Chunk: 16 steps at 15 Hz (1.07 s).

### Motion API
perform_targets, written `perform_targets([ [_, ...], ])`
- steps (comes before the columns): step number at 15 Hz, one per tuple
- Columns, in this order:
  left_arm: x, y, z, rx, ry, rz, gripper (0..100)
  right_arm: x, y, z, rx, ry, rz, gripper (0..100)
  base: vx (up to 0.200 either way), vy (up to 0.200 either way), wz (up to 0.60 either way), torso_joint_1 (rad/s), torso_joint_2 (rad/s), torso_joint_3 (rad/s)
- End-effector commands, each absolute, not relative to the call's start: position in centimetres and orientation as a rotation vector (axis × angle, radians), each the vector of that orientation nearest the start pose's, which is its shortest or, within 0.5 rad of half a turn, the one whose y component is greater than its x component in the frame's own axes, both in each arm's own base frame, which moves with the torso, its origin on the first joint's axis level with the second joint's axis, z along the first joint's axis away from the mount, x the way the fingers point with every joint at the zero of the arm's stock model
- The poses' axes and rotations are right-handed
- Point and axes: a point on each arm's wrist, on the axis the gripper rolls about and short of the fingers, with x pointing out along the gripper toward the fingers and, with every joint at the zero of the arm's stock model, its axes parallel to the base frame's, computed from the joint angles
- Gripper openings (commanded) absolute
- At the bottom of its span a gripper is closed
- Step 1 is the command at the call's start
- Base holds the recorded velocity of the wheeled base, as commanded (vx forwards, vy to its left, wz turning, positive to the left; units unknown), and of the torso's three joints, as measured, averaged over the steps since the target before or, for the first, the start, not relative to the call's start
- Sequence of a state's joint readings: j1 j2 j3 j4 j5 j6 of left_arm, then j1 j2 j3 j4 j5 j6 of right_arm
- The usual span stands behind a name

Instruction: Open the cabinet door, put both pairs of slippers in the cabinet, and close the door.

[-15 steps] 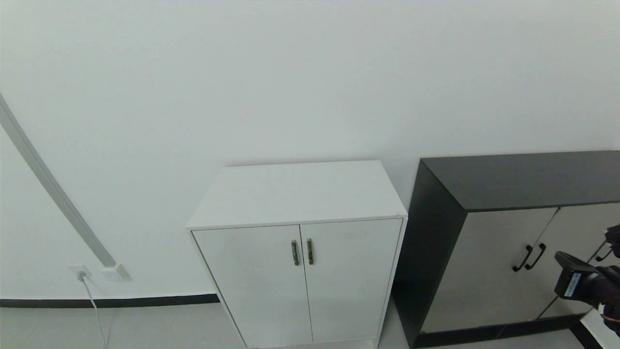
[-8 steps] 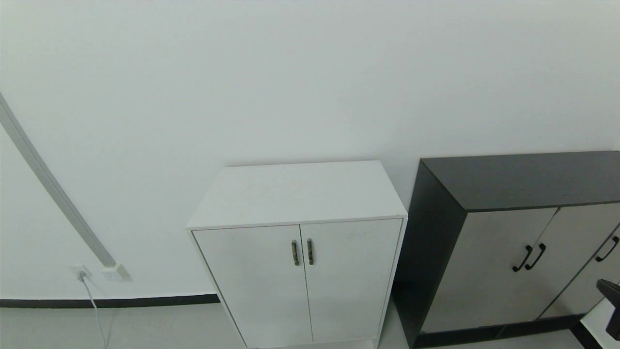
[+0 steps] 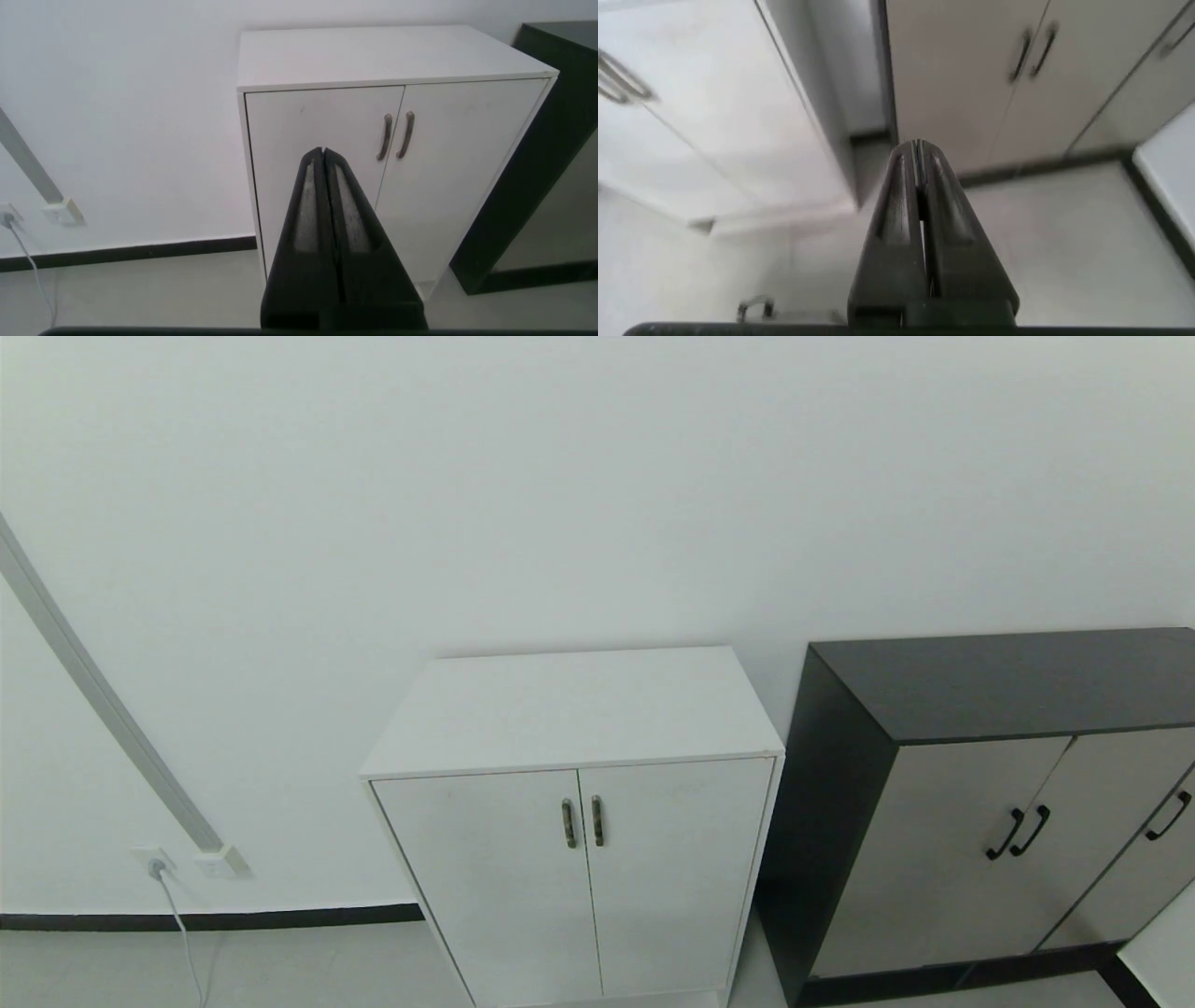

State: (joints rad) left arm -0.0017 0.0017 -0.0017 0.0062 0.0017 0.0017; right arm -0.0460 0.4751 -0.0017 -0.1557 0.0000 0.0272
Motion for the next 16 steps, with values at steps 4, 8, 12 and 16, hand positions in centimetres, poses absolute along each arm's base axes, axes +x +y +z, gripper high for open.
perform_targets([
  [4,-2.3,0.0,7.5,0.002,0.006,0.000,0,-0.5,0.0,8.4,0.016,0.191,0.043,0,0.000,0.000,0.00,0.000,0.00,0.000],
  [8,-2.3,0.0,7.5,0.002,0.006,0.000,0,-0.6,0.0,8.3,0.013,0.171,0.058,0,0.000,0.000,0.00,0.000,0.00,0.000],
  [12,-2.3,0.0,7.5,0.002,0.006,0.000,0,-1.5,-0.1,8.2,0.014,0.067,0.070,0,0.000,0.000,0.00,0.000,0.00,0.000],
  [16,-2.3,0.0,7.5,0.002,0.006,0.000,0,-1.4,-0.3,8.3,-0.012,0.099,-0.023,0,0.000,0.000,0.00,0.000,0.00,0.000],
])
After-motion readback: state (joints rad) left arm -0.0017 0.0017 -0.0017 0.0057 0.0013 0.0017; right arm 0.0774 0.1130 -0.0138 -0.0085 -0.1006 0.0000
